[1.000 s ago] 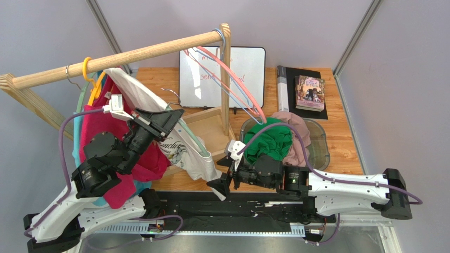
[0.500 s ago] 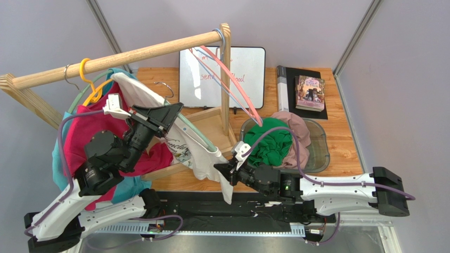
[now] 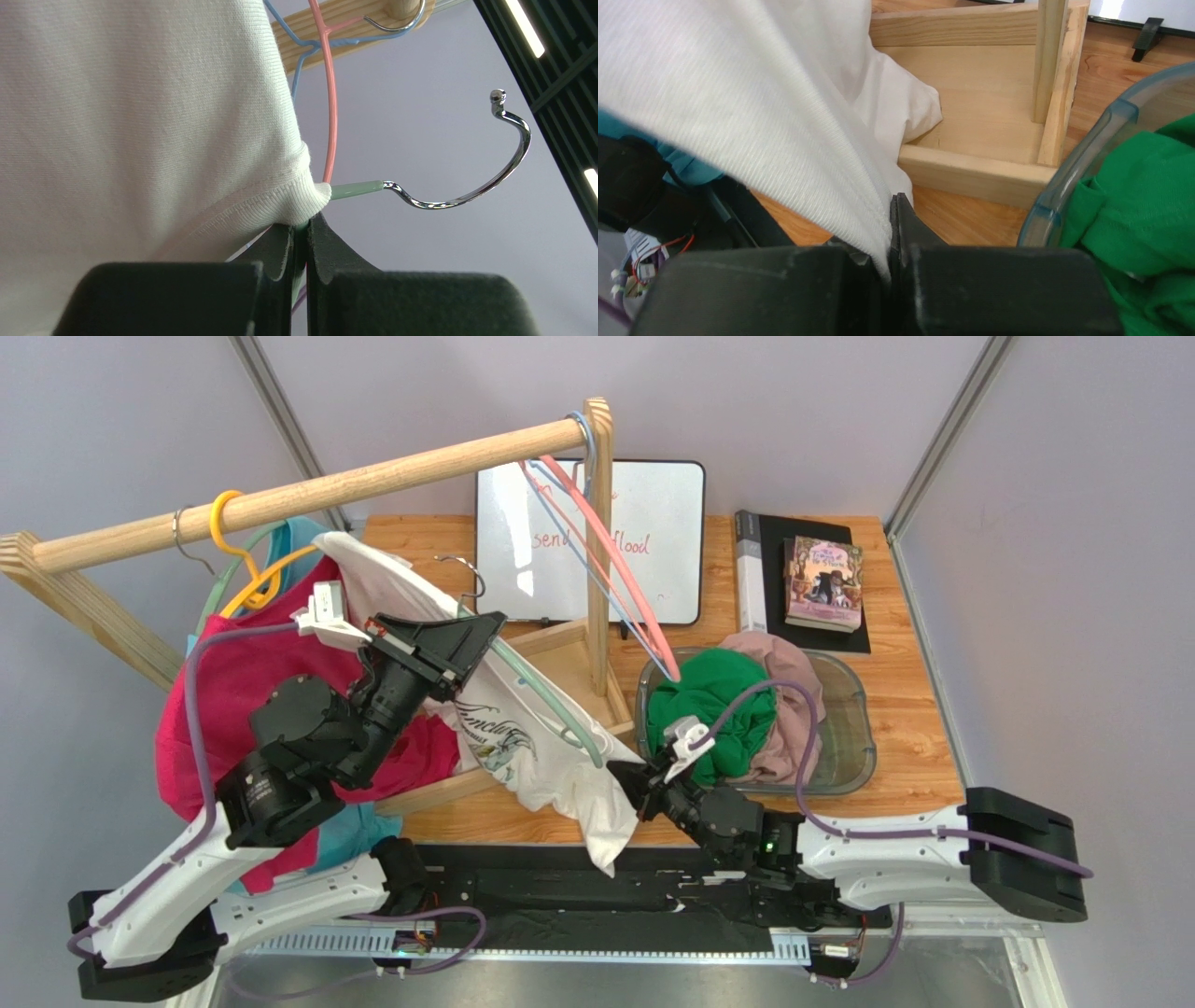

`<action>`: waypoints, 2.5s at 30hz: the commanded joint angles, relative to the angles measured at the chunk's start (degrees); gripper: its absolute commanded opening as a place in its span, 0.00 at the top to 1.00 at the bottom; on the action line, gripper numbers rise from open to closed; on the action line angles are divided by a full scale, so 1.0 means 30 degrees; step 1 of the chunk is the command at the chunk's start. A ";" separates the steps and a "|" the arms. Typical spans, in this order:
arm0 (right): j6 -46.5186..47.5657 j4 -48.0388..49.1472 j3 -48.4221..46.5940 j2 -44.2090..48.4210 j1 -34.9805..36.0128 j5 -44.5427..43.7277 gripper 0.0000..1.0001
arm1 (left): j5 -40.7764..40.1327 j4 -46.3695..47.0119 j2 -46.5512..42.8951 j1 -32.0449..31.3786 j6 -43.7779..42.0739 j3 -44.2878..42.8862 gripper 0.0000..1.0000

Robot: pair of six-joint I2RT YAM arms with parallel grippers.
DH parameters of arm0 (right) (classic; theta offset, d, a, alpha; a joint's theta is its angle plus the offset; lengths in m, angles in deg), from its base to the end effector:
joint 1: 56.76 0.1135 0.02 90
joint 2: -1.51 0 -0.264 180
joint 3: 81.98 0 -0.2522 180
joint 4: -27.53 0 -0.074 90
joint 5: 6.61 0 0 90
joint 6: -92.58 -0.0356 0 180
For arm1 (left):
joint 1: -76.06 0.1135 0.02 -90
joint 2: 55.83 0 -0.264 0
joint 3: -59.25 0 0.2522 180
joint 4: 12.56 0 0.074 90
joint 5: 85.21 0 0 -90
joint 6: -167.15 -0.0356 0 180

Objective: Remove the t-shirt from the hanger
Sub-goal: Remove the tshirt from the hanger

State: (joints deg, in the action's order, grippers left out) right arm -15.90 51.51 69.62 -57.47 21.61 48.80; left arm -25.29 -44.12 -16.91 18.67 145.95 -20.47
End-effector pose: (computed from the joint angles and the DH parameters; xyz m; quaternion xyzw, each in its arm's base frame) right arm 0.0609 0.1954 0.1996 -0.1845 0.7164 0.3279 0.5875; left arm 0.0738 -0.0822 0.4610 -0.2589 0.6029 -0.5800 0.4828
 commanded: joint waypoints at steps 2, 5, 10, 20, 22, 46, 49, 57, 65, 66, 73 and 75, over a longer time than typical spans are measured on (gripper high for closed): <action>-0.2277 -0.1239 -0.2817 -0.2777 -0.2975 0.3613 1.00 | -0.0489 0.3298 -0.0755 0.0174 0.1091 -0.0310 1.00; -0.1691 -0.3661 -0.5537 -0.3659 -0.3125 0.4906 1.00 | -0.0051 0.2746 -0.0726 0.0173 0.0858 -0.0485 1.00; -0.3214 -0.8440 -0.4796 -0.0805 -0.2687 0.3770 0.48 | 0.0945 0.2155 -0.0814 0.0173 0.0419 0.0478 1.00; -0.2897 -1.8848 -0.3442 1.3018 -0.0371 0.3026 0.22 | 0.3667 0.2888 0.0825 0.0173 -0.1337 0.1156 1.00; -0.1899 -1.8819 -0.3966 1.4206 -0.0342 0.5311 0.20 | 0.4079 0.2829 0.1206 0.0173 -0.1720 0.0979 1.00; -0.0315 -1.4044 -1.2170 0.1821 0.0859 0.8454 0.44 | 0.4521 0.2361 -0.1165 0.0173 0.0095 0.3351 1.00; -0.0227 -1.4219 -1.2728 0.0854 0.1065 0.7344 0.49 | 0.4666 0.2564 -0.1487 0.0173 0.0271 0.3673 1.00; -0.0489 -1.6320 -1.3782 0.0938 0.1123 0.5085 1.00 | 0.5927 0.1633 -0.2132 0.0173 -0.1775 0.2974 0.81; -0.1633 -1.9107 -1.4076 0.3312 0.1182 0.4586 1.00 | 0.6805 -0.2647 -0.3186 0.0173 -0.6141 0.2209 0.40; -0.1633 -1.9199 -1.4193 0.3400 0.1182 0.4702 1.00 | 0.7009 -0.2940 -0.3216 0.0173 -0.6579 0.2180 0.41; -0.1575 -1.9405 -1.5012 0.3255 0.1182 0.5933 1.00 | 0.6044 -0.5696 -0.0440 0.0173 -1.0034 0.0776 0.44; -0.1633 -1.9288 -1.5131 0.3021 0.1182 0.6284 1.00 | 0.5784 -0.5958 0.0499 0.0173 -1.0682 -0.0015 0.34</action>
State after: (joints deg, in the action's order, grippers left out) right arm -20.77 -10.68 28.79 -48.23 25.20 65.96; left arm -6.69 -57.61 -21.04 19.39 122.12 -16.51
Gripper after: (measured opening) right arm 0.093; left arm 0.558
